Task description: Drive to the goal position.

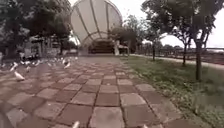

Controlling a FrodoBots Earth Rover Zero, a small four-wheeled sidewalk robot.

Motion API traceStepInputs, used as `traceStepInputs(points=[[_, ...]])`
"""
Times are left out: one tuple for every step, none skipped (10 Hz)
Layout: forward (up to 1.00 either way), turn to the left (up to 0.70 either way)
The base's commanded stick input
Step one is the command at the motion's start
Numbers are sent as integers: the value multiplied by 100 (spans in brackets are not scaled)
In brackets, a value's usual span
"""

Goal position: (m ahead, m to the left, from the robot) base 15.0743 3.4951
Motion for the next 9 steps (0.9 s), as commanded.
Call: traceStepInputs(points=[[70,0],[70,0],[70,0],[70,9],[70,27],[70,27],[70,27],[70,27],[70,27]])
